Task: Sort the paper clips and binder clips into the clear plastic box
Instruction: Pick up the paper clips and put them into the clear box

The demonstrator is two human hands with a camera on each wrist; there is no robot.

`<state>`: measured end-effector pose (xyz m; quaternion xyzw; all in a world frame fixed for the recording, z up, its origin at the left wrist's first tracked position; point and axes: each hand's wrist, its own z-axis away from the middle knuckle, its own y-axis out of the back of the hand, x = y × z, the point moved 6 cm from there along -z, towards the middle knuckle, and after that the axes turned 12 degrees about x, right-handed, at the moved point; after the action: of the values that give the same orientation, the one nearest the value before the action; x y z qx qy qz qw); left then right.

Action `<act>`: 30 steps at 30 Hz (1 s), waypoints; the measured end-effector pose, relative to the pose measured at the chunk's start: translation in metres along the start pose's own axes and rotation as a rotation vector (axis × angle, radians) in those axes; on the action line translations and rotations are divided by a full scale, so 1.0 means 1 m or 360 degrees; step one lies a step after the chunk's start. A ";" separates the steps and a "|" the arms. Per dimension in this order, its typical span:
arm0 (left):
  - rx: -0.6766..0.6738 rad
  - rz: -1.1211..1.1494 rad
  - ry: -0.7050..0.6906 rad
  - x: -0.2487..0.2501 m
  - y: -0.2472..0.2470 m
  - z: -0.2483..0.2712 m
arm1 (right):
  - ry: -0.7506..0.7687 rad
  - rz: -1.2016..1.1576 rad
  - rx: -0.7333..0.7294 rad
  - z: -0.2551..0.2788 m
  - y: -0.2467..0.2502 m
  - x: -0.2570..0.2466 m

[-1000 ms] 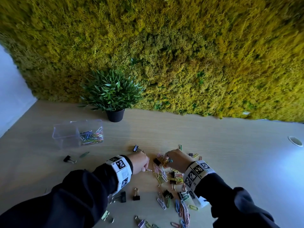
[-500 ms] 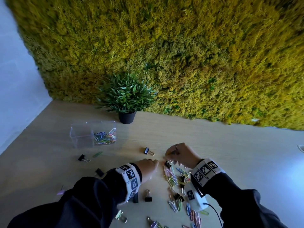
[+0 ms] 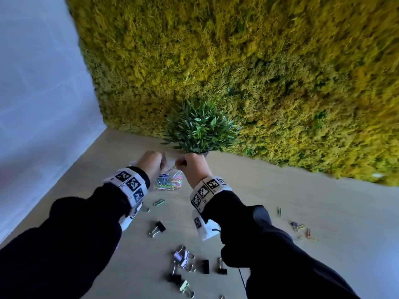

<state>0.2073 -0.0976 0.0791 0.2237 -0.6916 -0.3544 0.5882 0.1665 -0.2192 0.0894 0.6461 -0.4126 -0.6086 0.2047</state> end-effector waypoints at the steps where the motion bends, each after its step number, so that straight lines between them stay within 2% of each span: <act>1: -0.0013 0.0010 -0.0003 -0.001 -0.001 0.002 | -0.0014 0.0069 -0.0040 -0.003 -0.003 0.001; 3: 0.0009 0.0062 -0.0050 -0.006 0.002 0.007 | 0.0000 0.0153 -0.0083 -0.003 -0.004 0.005; 5: 0.0122 0.0137 -0.0088 -0.014 0.016 0.015 | 0.0155 0.0205 0.0007 0.007 0.003 0.002; 7: 0.0257 0.0029 -0.0232 -0.023 0.029 0.021 | 0.0505 0.0183 0.0168 0.028 0.002 -0.009; 8: 0.0251 -0.0112 -0.0299 -0.027 0.031 0.025 | 0.0744 0.0210 0.0190 0.040 -0.005 -0.018; 9: 0.0175 -0.0264 -0.0317 -0.031 0.029 0.027 | 0.0982 0.0314 0.0138 0.052 -0.018 -0.023; 10: 0.0058 -0.0388 -0.0297 -0.036 0.024 0.030 | 0.1110 0.0475 -0.0059 0.061 -0.036 -0.023; 12: -0.0105 -0.0443 -0.0243 -0.041 0.013 0.032 | 0.0999 0.0809 -0.0708 0.078 -0.070 -0.007; 13: -0.0094 -0.0415 -0.0252 -0.039 0.011 0.032 | 0.0966 0.0989 -0.0911 0.083 -0.077 0.004; 14: -0.0048 -0.0373 -0.0270 -0.036 0.011 0.032 | 0.0968 0.1106 -0.1004 0.087 -0.077 0.010; 17: 0.0060 -0.0288 -0.0275 -0.034 0.013 0.033 | 0.0985 0.1188 -0.0971 0.093 -0.061 0.028; 20: 0.0065 -0.0305 -0.0259 -0.039 0.009 0.032 | 0.0976 0.1287 -0.0934 0.107 -0.036 0.059; 25: -0.0029 -0.0626 -0.0241 -0.039 -0.002 0.036 | 0.0797 0.1161 -0.0705 0.154 0.021 0.114; 27: 0.0082 -0.0618 -0.0341 -0.022 -0.004 0.049 | 0.0735 0.1147 -0.0575 0.175 0.041 0.123; 30: 0.0296 -0.0441 -0.0677 0.017 -0.013 0.084 | 0.0535 0.0790 -0.0489 0.196 0.059 0.129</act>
<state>0.1206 -0.0992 0.0761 0.2899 -0.7920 -0.4056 0.3524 -0.0477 -0.3074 0.0202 0.5789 -0.4212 -0.4801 0.5068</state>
